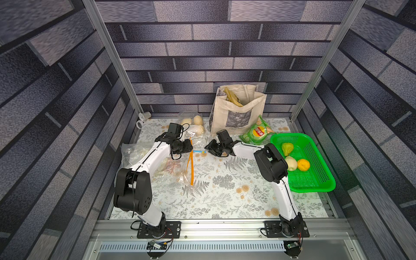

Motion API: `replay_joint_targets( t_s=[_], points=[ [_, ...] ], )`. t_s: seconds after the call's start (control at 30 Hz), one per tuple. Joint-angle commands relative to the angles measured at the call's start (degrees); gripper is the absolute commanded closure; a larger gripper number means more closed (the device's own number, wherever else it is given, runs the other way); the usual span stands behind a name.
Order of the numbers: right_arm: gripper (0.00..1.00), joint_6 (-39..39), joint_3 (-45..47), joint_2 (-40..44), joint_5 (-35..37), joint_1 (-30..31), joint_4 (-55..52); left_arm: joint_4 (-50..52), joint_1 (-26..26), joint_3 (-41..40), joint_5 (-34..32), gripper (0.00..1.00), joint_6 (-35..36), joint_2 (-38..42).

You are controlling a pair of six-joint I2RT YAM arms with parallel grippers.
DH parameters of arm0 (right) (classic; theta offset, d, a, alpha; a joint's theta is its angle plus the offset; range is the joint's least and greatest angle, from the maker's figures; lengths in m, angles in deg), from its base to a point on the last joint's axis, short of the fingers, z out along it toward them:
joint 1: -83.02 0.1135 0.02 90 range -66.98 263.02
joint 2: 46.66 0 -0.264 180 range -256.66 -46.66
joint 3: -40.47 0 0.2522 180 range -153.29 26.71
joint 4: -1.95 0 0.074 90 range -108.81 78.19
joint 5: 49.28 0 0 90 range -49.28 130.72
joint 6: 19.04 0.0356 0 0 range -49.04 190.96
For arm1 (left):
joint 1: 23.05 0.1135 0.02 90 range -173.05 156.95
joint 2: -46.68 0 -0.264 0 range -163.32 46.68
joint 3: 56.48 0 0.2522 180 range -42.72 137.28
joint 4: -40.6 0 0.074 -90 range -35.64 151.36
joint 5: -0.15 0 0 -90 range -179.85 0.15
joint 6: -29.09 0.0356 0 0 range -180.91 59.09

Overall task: Open the zip-top bag and take out the pear
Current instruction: Pick up the zipper food storage bag at the center of the board.

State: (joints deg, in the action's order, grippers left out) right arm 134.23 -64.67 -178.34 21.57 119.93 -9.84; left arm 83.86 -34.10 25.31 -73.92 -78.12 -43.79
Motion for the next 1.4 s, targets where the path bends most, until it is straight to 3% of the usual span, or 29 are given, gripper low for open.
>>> replay_joint_targets(
  t_s=[0.0, 0.2, 0.33, 0.53, 0.87, 1.2, 1.37],
  points=[
    [0.58, 1.5, -2.2, -3.4, -1.2, 0.9, -0.6, -1.2, 0.4, -1.1, 1.3, 0.55, -1.2, 2.4],
    [0.58, 5.8, -3.3, -7.3, -4.5, 1.0, 6.3, -0.5, 0.5, -1.5, 2.2, 0.54, 0.2, 2.5],
    [0.58, 8.9, -1.7, -8.5, -5.5, 1.1, 16.5, -0.5, 0.8, -2.0, 2.3, 0.54, 0.4, 3.0],
    [0.58, 9.2, -1.1, -8.4, -5.5, 1.1, 22.6, -0.8, 0.8, -2.7, 2.5, 0.53, 0.4, 3.2],
    [0.58, -1.3, -4.5, -4.1, -3.7, 0.9, 11.4, -1.1, 0.9, -3.8, 2.7, 0.53, 1.0, 3.3],
    [0.59, 3.1, -6.8, -8.6, -6.9, 0.9, 14.3, -1.0, 1.0, -4.7, 2.5, 0.52, 1.3, 4.0],
    [0.65, 4.1, -7.8, -9.7, -7.3, 0.9, 13.3, -1.0, 1.2, -4.8, 2.4, 0.52, 1.4, 4.3]
  ],
)
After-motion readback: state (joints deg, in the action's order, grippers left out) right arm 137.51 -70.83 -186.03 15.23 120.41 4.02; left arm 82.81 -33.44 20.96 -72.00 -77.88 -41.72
